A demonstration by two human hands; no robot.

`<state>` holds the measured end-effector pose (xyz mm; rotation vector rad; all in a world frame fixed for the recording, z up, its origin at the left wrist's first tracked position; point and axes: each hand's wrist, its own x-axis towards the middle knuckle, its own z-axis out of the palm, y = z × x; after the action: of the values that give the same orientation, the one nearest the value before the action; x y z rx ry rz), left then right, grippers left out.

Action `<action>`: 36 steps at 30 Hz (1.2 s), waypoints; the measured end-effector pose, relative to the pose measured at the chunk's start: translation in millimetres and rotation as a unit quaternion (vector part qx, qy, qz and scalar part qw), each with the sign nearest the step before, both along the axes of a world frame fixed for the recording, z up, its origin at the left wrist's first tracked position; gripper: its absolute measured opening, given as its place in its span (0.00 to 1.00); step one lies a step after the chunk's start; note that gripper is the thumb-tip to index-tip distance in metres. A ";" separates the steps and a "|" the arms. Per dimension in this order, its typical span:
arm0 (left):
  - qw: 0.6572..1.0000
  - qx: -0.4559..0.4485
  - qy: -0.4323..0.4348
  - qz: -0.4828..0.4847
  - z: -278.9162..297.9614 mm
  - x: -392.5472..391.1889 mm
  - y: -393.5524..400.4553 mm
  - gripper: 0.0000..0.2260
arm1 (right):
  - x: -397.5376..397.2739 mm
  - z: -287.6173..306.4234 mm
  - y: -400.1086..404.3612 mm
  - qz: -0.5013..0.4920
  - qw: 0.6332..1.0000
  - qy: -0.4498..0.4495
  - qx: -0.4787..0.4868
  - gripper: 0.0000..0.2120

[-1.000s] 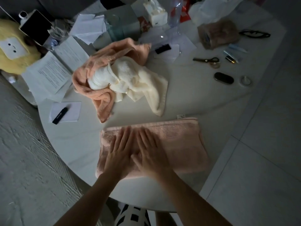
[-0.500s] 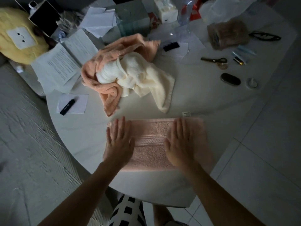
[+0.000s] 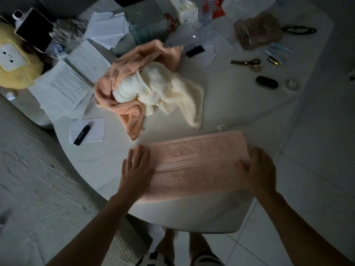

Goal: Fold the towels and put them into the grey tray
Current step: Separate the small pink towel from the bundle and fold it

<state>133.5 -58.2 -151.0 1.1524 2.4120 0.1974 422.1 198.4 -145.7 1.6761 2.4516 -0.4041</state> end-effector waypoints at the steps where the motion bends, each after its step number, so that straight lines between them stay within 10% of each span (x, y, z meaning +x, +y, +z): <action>1: 1.000 0.021 0.004 0.008 5.7 -5.1 7.1 0.30 | 3.1 5.8 -5.2 -0.043 0.999 0.005 -0.009 0.32; 6: 0.996 0.063 -0.050 0.050 30.9 -44.2 51.3 0.17 | -9.2 24.4 -17.9 -0.174 0.973 -0.005 -0.149 0.26; 11: 0.979 -0.108 -0.151 0.085 27.7 -46.7 29.7 0.12 | -56.4 37.0 22.8 -0.100 0.992 0.077 -0.030 0.16; 16: 0.974 -0.047 -0.192 0.115 25.3 20.4 -18.6 0.11 | -79.5 38.6 -7.7 -0.142 0.975 0.170 0.015 0.26; 20: 0.901 -0.001 -0.355 0.249 27.8 68.9 -42.3 0.12 | -49.0 18.4 -120.0 -0.015 0.987 0.129 -0.096 0.36; 24: 0.808 0.023 -0.502 0.306 32.5 81.6 -59.6 0.27 | -6.1 14.0 -190.1 0.178 0.973 0.137 0.059 0.25; 30: 0.545 0.010 -0.749 0.376 54.5 62.9 -48.8 0.21 | 39.7 18.6 -213.3 0.276 0.945 0.174 0.021 0.40; 33: 0.510 0.031 -0.780 0.361 65.9 63.3 -45.6 0.24 | 37.8 21.5 -219.6 0.262 0.951 0.163 0.029 0.42; 36: 0.573 0.079 -0.738 0.348 72.6 69.6 -41.3 0.26 | 24.5 24.9 -218.2 0.215 0.945 0.236 0.067 0.27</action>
<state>203.2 -99.4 -78.4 -0.2200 1.0474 1.1030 446.6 -19.8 -120.8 1.1165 3.1543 -0.6475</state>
